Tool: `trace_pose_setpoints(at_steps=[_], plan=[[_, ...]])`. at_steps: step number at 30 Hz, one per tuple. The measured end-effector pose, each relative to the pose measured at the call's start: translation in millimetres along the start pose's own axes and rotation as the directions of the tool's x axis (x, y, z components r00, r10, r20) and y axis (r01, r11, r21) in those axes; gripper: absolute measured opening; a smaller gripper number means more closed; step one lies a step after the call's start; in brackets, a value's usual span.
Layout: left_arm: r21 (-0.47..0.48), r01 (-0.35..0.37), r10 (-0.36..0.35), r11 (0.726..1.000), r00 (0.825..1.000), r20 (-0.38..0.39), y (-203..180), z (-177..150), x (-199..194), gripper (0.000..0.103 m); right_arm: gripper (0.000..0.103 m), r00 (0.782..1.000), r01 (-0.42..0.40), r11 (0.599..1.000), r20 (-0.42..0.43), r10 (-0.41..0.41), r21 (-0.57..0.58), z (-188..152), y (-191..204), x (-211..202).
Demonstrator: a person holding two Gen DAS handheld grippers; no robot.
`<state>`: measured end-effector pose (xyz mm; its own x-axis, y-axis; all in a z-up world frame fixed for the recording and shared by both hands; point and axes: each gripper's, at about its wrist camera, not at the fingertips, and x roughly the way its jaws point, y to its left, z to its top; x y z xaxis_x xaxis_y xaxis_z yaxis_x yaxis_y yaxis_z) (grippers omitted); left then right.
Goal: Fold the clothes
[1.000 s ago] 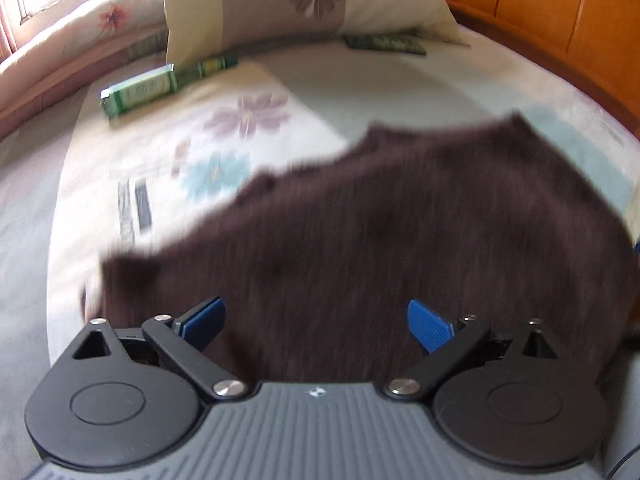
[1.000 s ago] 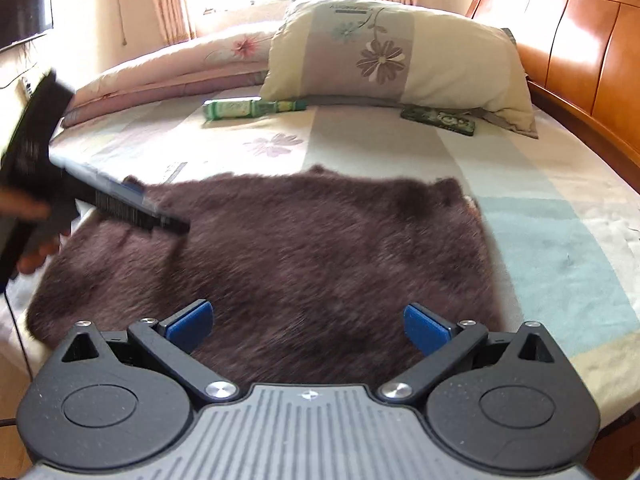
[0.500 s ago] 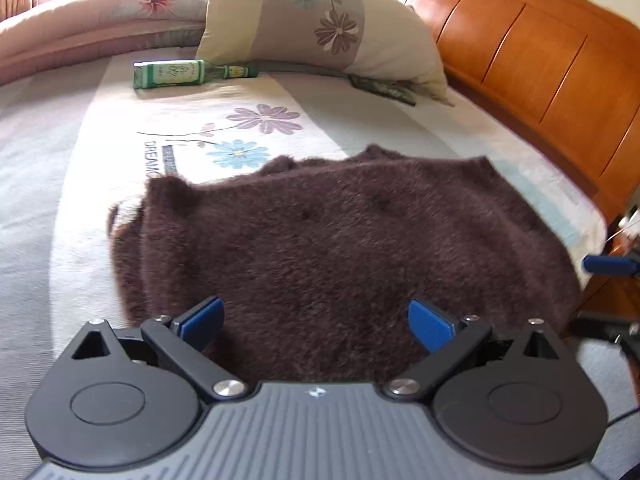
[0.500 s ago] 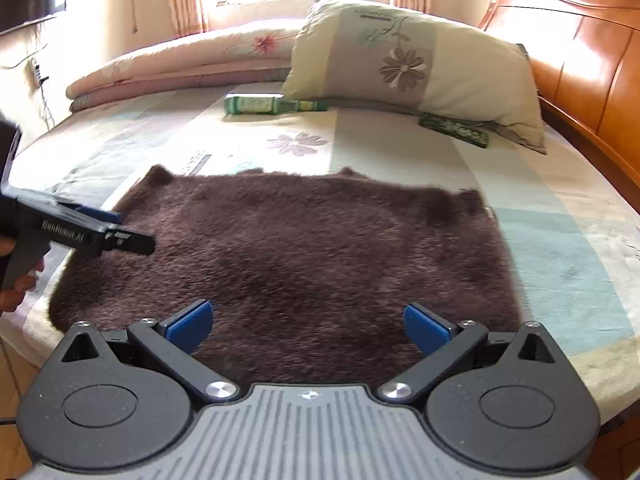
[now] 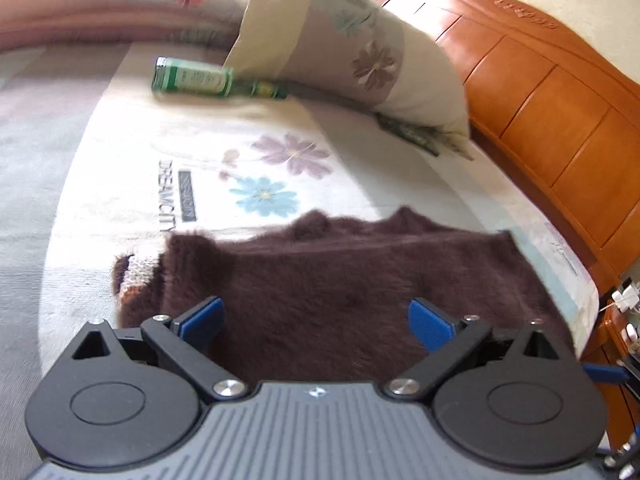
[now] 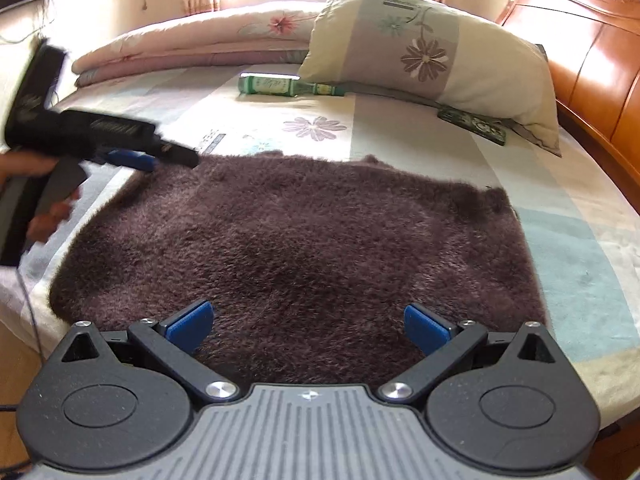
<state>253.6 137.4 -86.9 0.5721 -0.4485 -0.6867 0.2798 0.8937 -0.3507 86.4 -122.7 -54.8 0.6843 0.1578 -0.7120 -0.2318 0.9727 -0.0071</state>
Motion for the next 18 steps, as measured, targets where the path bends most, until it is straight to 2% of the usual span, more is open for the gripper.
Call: trace_pose_setpoints(at_steps=[3, 6, 8, 17, 18], plan=[[-0.059, 0.029, -0.027, 0.998, 0.999, 0.024, 4.6, 4.4, -2.6, 0.098, 0.103, 1.0, 0.01, 1.0, -0.012, -0.01, -0.001, 0.3, -0.8, 5.3], [-0.018, 0.059, -0.057, 0.998, 0.995, 0.085, -0.7, 9.2, -14.5, 0.099, 0.103, 1.0, 0.019, 1.0, -0.024, -0.019, 0.019, 0.6, -5.3, 10.2], [0.018, 0.012, -0.015, 1.0, 0.991, 0.132, -1.3, 12.6, -13.2, 0.099, 0.103, 1.0, 0.022, 0.999, -0.017, -0.022, 0.025, 1.9, -6.5, 11.8], [0.002, -0.075, 0.074, 0.997, 0.989, 0.13, -9.2, 5.8, -21.1, 0.098, 0.103, 0.999, 0.046, 0.999, -0.014, -0.046, 0.017, 2.7, -13.1, 18.3], [0.014, -0.056, 0.053, 0.998, 0.989, 0.141, -14.4, 3.1, -29.2, 0.098, 0.103, 0.999, 0.045, 0.999, -0.017, -0.045, 0.027, 2.4, -15.4, 20.5]])
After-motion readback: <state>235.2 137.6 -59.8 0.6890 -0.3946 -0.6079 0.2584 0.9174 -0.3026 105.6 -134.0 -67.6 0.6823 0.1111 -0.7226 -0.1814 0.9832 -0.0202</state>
